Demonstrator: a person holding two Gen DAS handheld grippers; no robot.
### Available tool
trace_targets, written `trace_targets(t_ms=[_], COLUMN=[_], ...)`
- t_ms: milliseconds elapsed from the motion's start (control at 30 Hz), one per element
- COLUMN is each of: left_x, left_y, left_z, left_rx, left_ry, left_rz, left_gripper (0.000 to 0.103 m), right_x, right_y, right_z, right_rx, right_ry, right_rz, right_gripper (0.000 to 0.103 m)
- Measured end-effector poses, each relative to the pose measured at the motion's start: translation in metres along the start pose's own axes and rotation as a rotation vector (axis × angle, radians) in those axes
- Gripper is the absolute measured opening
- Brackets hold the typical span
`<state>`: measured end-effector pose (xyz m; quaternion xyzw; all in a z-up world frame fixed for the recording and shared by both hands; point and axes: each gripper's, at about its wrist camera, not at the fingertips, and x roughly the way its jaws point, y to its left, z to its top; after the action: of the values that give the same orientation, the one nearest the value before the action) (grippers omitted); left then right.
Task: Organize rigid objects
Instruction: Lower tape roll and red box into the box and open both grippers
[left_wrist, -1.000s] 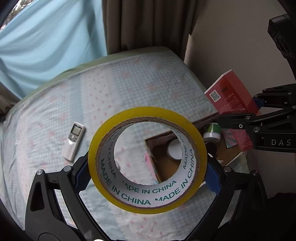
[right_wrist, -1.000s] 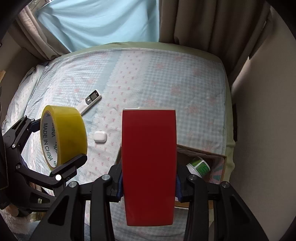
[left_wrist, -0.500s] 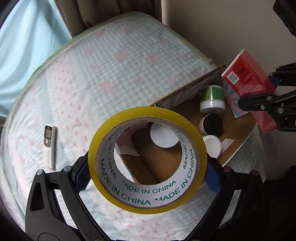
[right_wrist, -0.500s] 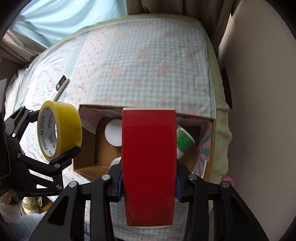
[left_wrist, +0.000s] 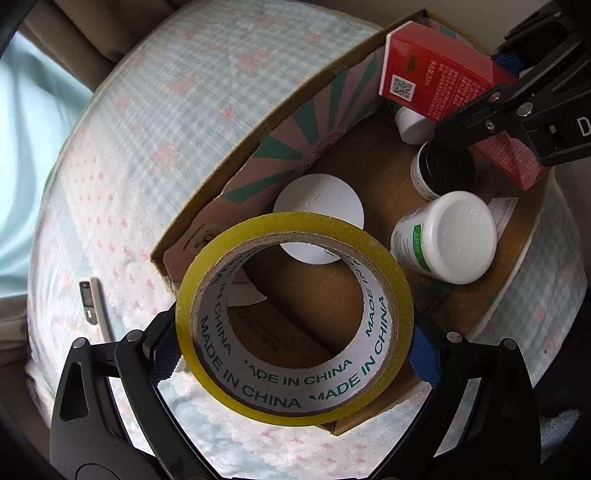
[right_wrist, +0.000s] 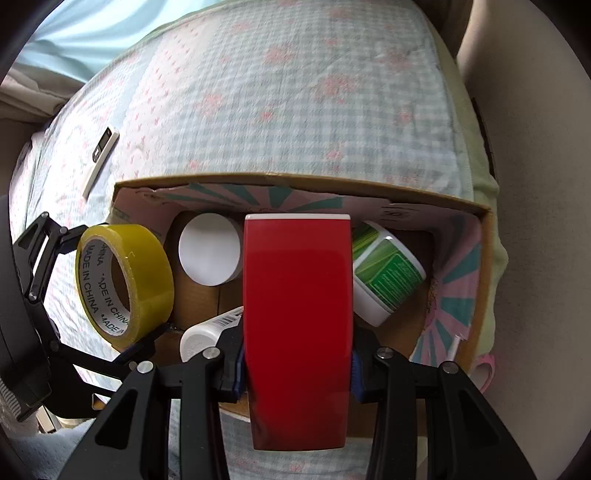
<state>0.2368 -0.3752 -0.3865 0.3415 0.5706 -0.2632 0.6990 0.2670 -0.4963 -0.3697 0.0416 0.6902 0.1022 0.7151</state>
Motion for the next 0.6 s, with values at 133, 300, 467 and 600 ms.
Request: trace_targets(t_ms=[133,300,467,600], left_x=[0.008,0.005,-0.013,-0.029], left_y=[-0.009,-0.021,-0.017,-0.013], left_z=[0.0,0.002,-0.007,-0.008], left_rx=[0.043,0.088,0.051,-0.003], left_ry=[0.017,0.027,0.006,-0.011], left_rz=[0.03,0.033,0.044,0.02], left_gripper=[0.097,0.098,0.103,0.103], right_x=[0.013,0.021,0.007,-0.008], right_y=[0.009,0.019,0.013,0.007], right_z=[0.001,0.001,-0.007,-0.014], right_rx=[-0.049,-0.09,-0.067,-0.011], right_ry=[0.023,0.024,-0.019,-0.062], right_rz=[-0.007,-0.043,-0.038,0.019], right_gripper=[0.039,0.048,0.103,0.103])
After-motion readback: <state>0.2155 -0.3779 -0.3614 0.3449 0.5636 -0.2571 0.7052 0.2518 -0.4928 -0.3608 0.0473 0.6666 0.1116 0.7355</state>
